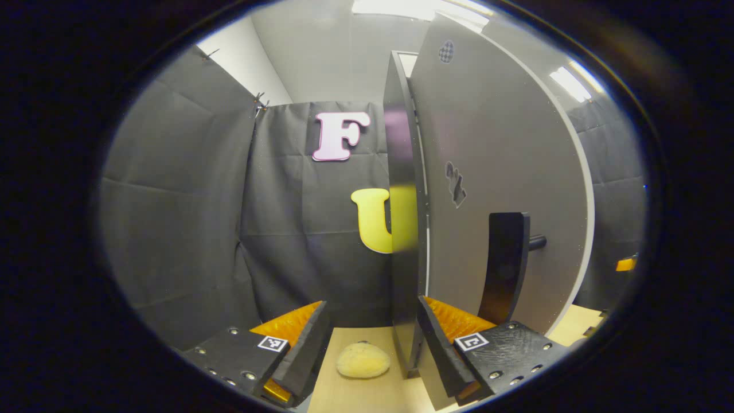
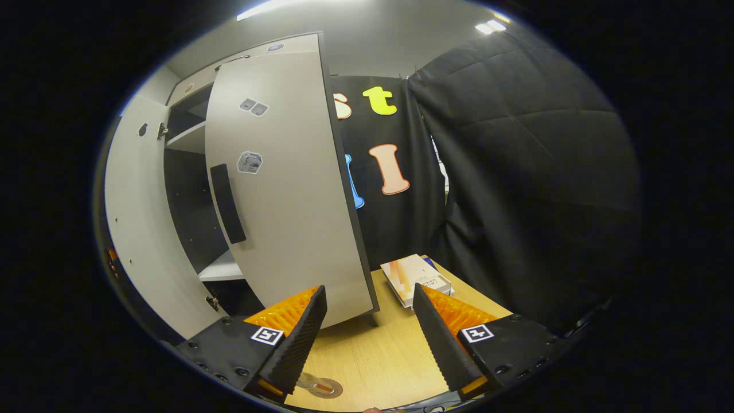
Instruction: Grasp the bottle in the cabinet with the left hand and place it on the coaster, then close the right door with the right hand and the left door with the left hand.
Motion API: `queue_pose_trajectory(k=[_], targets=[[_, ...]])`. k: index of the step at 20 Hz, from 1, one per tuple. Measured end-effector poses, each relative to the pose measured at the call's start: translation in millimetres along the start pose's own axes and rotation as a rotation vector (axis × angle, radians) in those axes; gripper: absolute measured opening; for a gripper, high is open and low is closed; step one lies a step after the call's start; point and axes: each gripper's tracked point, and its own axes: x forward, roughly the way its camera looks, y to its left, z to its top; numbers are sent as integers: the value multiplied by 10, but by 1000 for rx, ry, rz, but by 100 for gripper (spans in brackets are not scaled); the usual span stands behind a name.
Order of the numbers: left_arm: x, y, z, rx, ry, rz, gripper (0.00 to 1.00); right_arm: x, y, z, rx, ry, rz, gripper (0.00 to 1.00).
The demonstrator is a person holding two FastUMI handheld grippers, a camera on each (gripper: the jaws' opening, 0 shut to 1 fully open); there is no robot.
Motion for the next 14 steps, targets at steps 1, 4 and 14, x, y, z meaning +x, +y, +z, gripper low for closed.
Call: queue_pose_trajectory(k=[1, 4, 14], targets=[[-4, -88, 0, -2, -1, -5, 89, 9, 8, -13, 4, 3, 2, 96], [-6, -309, 40, 25, -6, -24, 89, 33, 40, -45, 6, 9, 9, 96], [-140, -543, 48, 5, 23, 173, 95, 305, -114, 17, -31, 32, -17, 96]])
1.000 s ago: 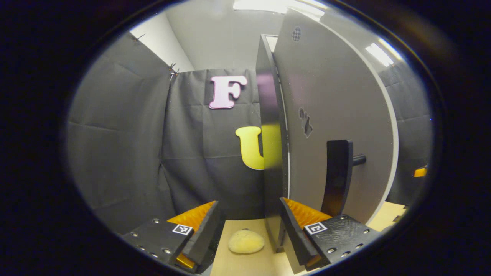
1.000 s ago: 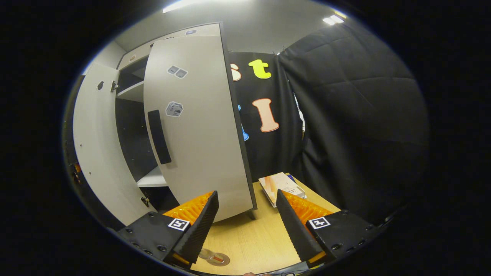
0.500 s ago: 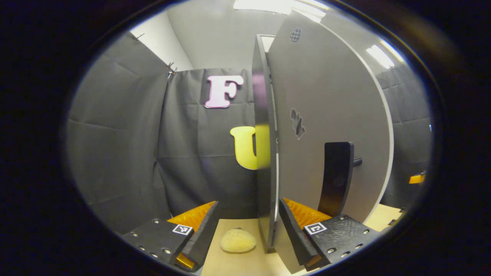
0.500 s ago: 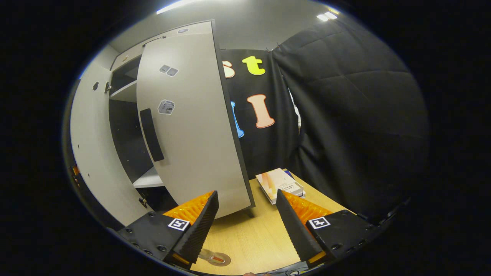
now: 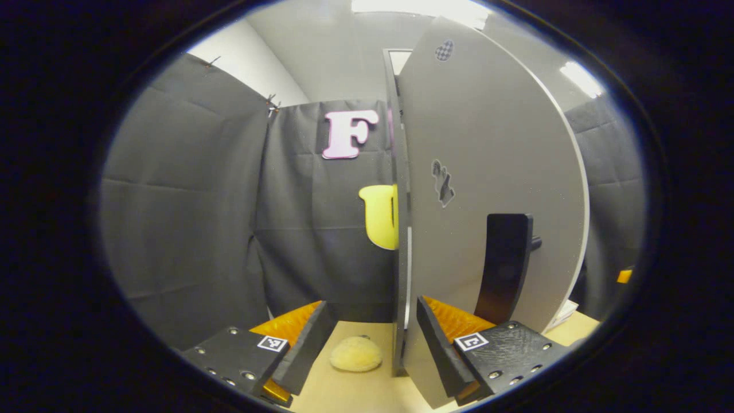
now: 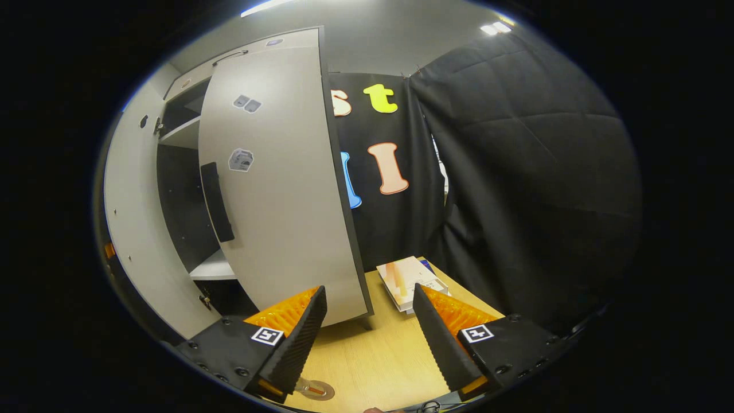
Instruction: Grasp the bottle in the cabinet with the left hand and place it on the coaster, then close the right door with the right hand and the left door with the left hand.
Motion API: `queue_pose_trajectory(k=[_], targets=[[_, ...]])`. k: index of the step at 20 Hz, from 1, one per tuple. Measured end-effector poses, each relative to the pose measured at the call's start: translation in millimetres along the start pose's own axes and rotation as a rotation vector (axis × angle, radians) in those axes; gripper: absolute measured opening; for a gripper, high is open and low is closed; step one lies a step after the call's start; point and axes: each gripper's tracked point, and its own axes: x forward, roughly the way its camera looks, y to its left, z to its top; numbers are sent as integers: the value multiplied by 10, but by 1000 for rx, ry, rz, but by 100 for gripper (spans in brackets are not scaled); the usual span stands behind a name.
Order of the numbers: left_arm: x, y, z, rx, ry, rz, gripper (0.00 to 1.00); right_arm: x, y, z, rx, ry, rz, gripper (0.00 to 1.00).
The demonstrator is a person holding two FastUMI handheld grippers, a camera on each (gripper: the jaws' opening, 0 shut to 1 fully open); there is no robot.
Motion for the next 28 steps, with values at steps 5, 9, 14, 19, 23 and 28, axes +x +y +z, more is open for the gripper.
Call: queue_pose_trajectory(k=[5, 9, 14, 19, 23, 28], targets=[[-20, -346, 1, 11, 5, 35, 95, 275, -117, 17, 10, 45, 38, 96], [1, -679, 58, 7, -25, 93, 95, 495, -240, 145, -3, 38, 72, 96], [189, -1396, 40, 21, -27, 27, 96, 649, -411, 222, -13, 33, 97, 96], [9, -1600, 50, -3, -51, 3, 90, 720, -477, 181, -30, 42, 104, 97], [-264, -1587, 73, -29, -74, -77, 90, 756, -256, 181, -31, 31, 136, 98], [-602, -1535, 57, -5, -82, -165, 95, 672, 190, 279, -51, -28, 165, 98]])
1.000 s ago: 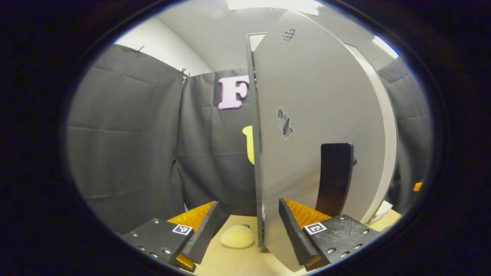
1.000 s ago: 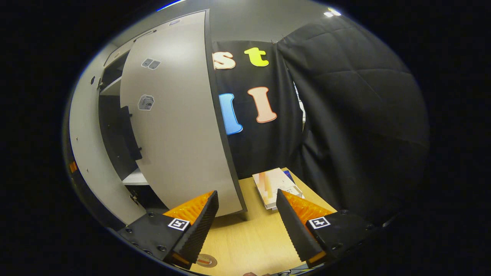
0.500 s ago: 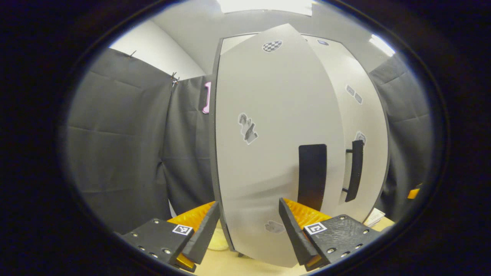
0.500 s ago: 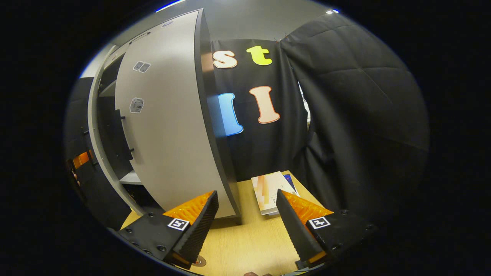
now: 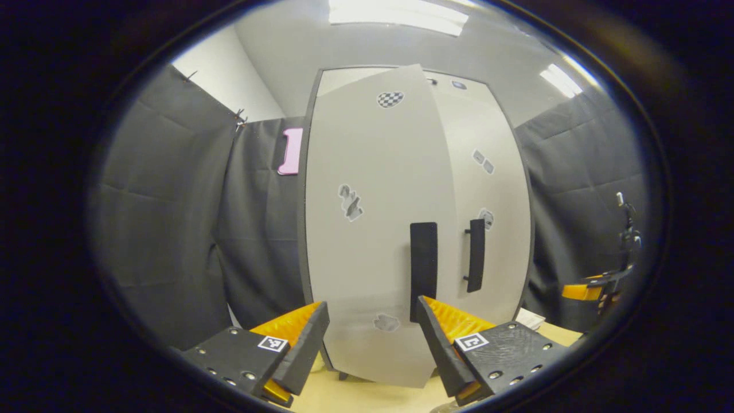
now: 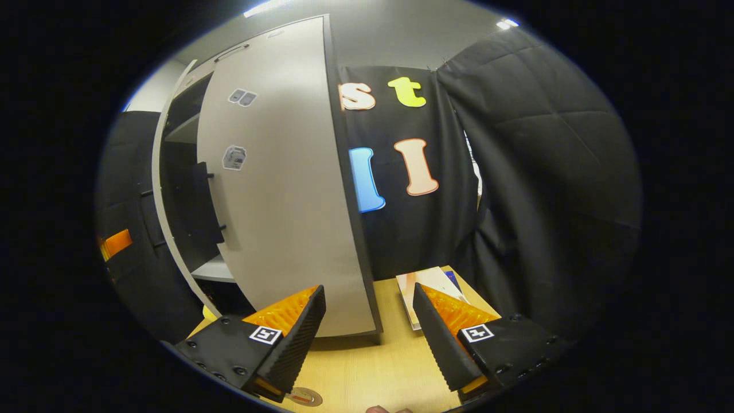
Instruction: Grasp the bottle in the cabinet with the left hand and place it on the coaster, then close the right door with the right hand and the left door with the left hand.
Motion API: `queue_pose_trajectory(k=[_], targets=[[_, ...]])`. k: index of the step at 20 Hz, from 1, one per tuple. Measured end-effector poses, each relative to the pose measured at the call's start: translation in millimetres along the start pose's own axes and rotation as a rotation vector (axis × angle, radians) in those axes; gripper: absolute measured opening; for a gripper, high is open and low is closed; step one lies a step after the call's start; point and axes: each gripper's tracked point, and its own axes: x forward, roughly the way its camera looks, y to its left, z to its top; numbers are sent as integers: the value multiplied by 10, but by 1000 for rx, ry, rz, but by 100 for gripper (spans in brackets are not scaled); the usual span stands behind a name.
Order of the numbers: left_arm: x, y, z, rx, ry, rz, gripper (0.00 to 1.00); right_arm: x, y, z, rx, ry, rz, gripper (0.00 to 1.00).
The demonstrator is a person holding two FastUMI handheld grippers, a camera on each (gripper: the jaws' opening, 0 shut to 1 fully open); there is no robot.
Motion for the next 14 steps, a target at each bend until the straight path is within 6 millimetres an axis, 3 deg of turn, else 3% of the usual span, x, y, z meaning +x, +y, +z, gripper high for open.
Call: queue_pose_trajectory(k=[3, 4, 5, 7, 9, 10, 14], targets=[[-126, 31, -101, -42, 10, -13, 96, -60, 260, 17, -31, -28, 7, 98], [-174, 60, -135, -58, 12, -16, 90, -84, 329, -1, -38, -28, 5, 98], [-234, 100, -182, -65, 16, -18, 96, -110, 392, -40, -41, -21, 5, 98], [-318, 190, -262, -55, 29, -18, 95, -151, 532, -107, -42, -9, 10, 98], [-364, 245, -314, -43, 35, -32, 89, -207, 611, -149, -51, -6, -2, 98], [-377, 263, -326, -41, 34, -45, 95, -238, 632, -149, -59, -7, -15, 98], [-381, 317, -361, -48, 16, -106, 89, -355, 695, -49, -63, -43, -72, 98]])
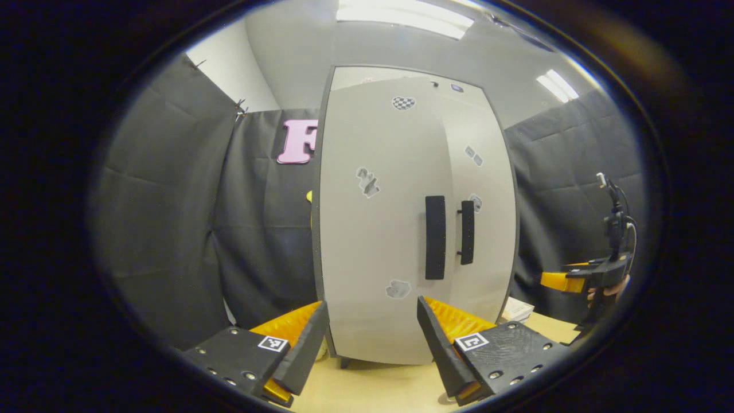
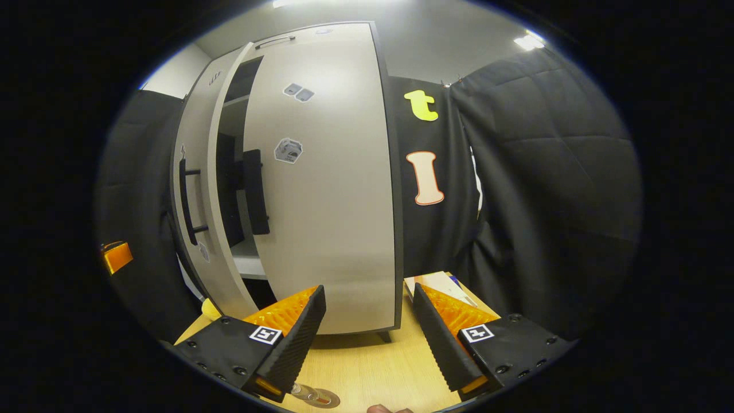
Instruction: Grasp the bottle in the cabinet with the left hand and place it on the coaster, then close the right door with the right hand and the left door with the left hand.
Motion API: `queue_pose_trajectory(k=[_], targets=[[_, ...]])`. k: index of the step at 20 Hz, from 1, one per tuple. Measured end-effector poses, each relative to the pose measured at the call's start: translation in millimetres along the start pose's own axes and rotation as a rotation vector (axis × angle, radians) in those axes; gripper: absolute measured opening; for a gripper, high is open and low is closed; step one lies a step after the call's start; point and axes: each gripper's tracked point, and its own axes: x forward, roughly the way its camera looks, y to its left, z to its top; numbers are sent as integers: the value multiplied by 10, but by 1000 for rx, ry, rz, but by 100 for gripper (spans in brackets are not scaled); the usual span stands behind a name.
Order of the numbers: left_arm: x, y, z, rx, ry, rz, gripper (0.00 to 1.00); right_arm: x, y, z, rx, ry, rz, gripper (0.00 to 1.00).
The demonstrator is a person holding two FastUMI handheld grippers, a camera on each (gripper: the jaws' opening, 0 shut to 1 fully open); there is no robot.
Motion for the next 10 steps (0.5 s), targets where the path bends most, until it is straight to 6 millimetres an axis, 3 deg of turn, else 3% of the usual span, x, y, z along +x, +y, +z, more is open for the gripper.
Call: queue_pose_trajectory(k=[1, 3, 4, 10], targets=[[3, 8, -11, -7, -5, -15, 96, -33, 7, 33, 5, -12, -14, 98], [31, 42, -39, -11, -16, -36, 96, -93, 21, 86, 11, -28, -36, 98], [43, 62, -57, -12, -14, -40, 89, -125, 24, 108, 8, -35, -49, 98], [186, 100, -174, -24, -9, -84, 89, -327, 117, 199, 2, -76, -76, 98]])
